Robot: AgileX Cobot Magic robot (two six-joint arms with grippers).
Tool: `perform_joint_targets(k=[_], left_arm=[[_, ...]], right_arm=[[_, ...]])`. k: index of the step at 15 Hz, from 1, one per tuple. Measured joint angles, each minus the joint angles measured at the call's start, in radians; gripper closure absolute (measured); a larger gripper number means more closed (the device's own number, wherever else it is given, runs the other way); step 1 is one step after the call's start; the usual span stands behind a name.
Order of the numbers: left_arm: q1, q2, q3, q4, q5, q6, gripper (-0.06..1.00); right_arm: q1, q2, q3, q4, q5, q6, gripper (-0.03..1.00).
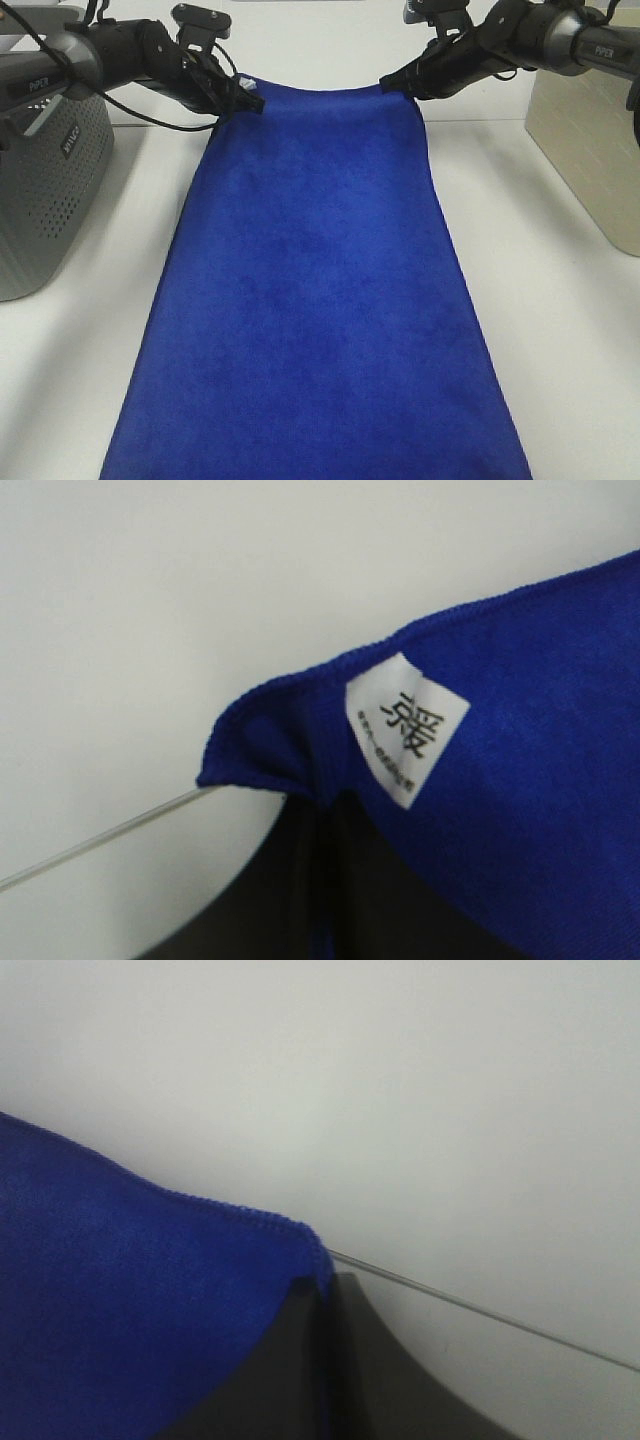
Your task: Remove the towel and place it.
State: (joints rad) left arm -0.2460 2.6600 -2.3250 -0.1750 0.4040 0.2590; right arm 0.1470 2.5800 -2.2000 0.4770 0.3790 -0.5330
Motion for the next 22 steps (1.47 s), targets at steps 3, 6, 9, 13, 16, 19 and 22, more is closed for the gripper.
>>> perform_joint_targets(k=[3, 6, 9, 13, 16, 19, 22], left_arm=[[0.000, 0.001, 0.000, 0.017, -0.009, 0.000, 0.93], [0.000, 0.005, 0.000, 0.017, -0.026, 0.000, 0.93], [0.000, 0.026, 0.000, 0.029, -0.035, 0.000, 0.93], [0.000, 0.062, 0.000, 0.038, -0.063, 0.000, 0.91], [0.000, 0.069, 0.000, 0.039, -0.102, 0.000, 0.84], [0.000, 0.069, 0.000, 0.064, -0.140, 0.000, 0.51], [0.000, 0.069, 0.000, 0.103, -0.144, 0.000, 0.23]], right_arm=[[0.000, 0.000, 0.000, 0.006, -0.036, -0.007, 0.95], [0.000, 0.001, 0.000, 0.009, -0.040, -0.007, 0.95], [0.000, 0.022, 0.000, 0.016, -0.041, -0.007, 0.95], [0.000, 0.036, 0.000, 0.040, -0.042, -0.015, 0.95], [0.000, 0.036, 0.000, 0.043, -0.042, -0.032, 0.90], [0.000, 0.036, 0.000, 0.045, -0.043, -0.035, 0.48], [0.000, 0.036, 0.000, 0.043, -0.043, -0.035, 0.20]])
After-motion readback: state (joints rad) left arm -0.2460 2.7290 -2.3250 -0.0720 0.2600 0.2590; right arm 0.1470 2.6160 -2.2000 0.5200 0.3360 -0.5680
